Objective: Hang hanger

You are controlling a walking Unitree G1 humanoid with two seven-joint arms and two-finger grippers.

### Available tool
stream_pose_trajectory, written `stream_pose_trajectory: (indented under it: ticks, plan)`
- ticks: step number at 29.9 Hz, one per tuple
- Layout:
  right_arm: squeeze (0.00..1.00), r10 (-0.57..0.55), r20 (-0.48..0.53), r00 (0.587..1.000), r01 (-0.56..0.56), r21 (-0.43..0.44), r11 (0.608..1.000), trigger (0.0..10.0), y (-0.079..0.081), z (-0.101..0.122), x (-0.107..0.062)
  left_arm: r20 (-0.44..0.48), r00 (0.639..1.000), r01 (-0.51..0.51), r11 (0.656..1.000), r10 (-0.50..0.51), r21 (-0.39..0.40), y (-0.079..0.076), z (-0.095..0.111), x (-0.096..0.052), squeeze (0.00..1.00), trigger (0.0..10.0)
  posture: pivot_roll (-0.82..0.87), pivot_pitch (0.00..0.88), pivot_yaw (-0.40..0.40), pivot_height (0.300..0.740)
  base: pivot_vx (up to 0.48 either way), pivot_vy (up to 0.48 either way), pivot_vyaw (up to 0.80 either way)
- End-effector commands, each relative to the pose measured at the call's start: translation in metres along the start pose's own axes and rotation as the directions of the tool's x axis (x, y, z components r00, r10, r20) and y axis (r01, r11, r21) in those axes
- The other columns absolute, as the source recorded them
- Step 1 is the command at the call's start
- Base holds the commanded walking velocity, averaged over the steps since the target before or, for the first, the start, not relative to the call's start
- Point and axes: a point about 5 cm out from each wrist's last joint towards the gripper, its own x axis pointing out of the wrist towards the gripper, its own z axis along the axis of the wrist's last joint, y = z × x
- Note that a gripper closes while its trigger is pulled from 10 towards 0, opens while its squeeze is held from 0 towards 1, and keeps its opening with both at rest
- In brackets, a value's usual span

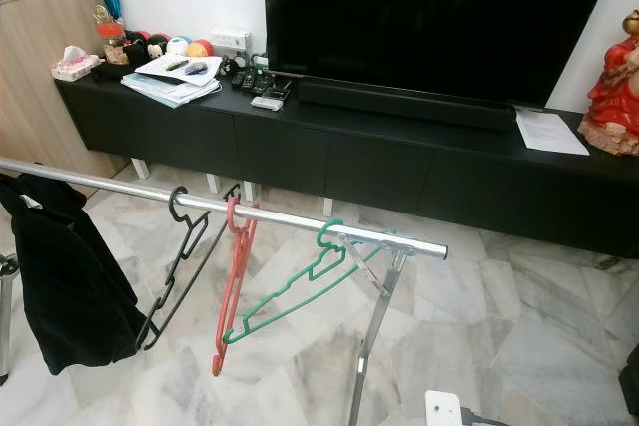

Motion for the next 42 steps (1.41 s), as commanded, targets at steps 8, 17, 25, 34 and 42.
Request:
stream_pose_trajectory:
  ticks: [8,17,25,34,42]
  plan:
    - [0.00,-0.003,-0.003,1.000,0.003,0.021,1.000,10.0,-0.001,-0.002,0.000,-0.032,0.999,0.005,1.000,-0.005,0.016,0.001,-0.006,-0.001,0.00,10.0,0.07,0.000,-0.014,0.740,0.000,0.000,0.00]
    - [0.00,0.001,-0.004,1.000,-0.001,0.022,1.000,10.0,0.000,-0.002,0.000,-0.039,0.999,-0.006,1.000,0.006,0.004,0.011,-0.011,-0.003,0.00,10.0,0.07,0.000,-0.014,0.740,0.000,0.000,0.00]
    - [0.00,0.001,-0.004,1.000,-0.001,0.020,1.000,10.0,-0.001,-0.002,0.000,-0.040,0.999,0.006,1.000,-0.006,-0.006,0.005,-0.011,-0.002,0.00,10.0,0.07,0.000,-0.016,0.740,0.000,0.000,0.00]
    - [0.00,-0.002,-0.003,1.000,0.002,0.017,1.000,10.0,-0.002,-0.001,0.000,-0.035,0.999,0.024,1.000,-0.024,-0.005,-0.010,-0.008,-0.001,0.00,10.0,0.07,0.000,-0.020,0.740,0.000,0.000,0.00]
    - [0.00,0.002,-0.011,1.000,-0.001,0.027,1.000,10.0,-0.001,-0.002,0.000,-0.044,0.999,0.019,1.000,-0.018,0.011,-0.007,-0.010,-0.001,0.00,10.0,0.07,0.000,-0.013,0.740,0.000,0.000,-0.16]
